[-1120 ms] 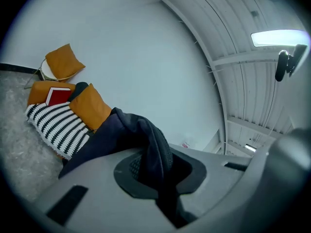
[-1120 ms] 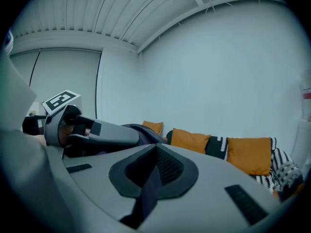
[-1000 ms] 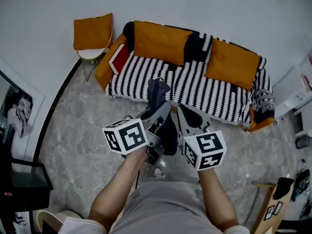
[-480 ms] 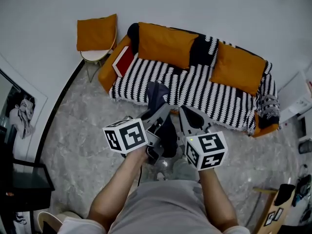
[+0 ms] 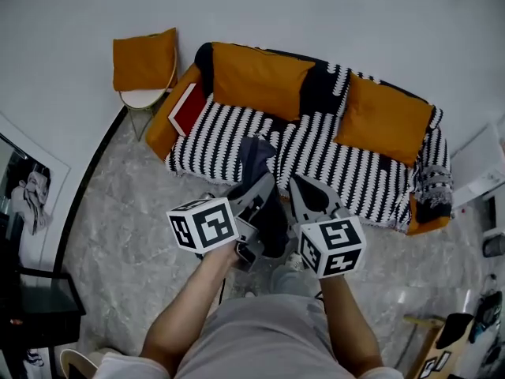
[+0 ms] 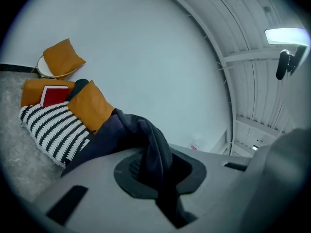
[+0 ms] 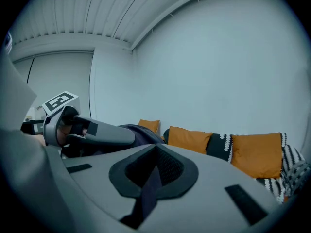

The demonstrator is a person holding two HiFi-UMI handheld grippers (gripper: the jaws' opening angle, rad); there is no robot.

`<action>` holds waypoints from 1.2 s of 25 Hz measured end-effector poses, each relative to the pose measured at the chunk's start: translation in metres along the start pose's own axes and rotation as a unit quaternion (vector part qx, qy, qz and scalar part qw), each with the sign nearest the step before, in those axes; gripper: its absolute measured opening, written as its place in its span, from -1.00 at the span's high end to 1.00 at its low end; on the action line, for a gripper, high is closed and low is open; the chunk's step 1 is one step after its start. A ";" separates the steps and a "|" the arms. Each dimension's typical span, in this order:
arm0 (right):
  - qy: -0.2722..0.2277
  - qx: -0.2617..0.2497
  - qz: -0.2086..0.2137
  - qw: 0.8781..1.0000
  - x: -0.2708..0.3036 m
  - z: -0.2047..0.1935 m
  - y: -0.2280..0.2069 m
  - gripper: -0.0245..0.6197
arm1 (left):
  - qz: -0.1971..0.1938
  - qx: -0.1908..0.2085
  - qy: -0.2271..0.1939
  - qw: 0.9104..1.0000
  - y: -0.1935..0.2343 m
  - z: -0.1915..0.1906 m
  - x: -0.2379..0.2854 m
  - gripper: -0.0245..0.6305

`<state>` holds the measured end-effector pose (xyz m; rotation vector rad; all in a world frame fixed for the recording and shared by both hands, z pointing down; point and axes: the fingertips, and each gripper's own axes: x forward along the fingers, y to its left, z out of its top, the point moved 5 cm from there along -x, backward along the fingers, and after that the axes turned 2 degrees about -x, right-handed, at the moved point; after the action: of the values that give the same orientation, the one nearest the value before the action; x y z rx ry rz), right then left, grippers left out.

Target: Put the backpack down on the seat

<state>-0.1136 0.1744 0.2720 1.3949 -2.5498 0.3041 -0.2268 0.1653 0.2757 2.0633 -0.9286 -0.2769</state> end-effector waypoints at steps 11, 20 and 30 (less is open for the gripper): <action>0.001 0.030 -0.004 1.000 0.034 0.011 -0.108 0.92 | 0.018 0.008 0.025 0.999 0.002 0.015 0.110 0.83; 0.000 0.053 -0.012 0.999 0.041 0.008 -0.193 0.92 | 0.027 0.016 0.072 0.997 0.012 0.000 0.192 0.83; 0.006 0.068 -0.035 0.997 0.044 -0.002 -0.247 0.92 | 0.009 0.071 0.162 0.984 0.028 -0.016 0.258 0.83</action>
<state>0.0726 0.0091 0.3048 1.5200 -2.5054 0.4793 -0.0521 -0.0161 0.3405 2.1450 -0.7832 0.1374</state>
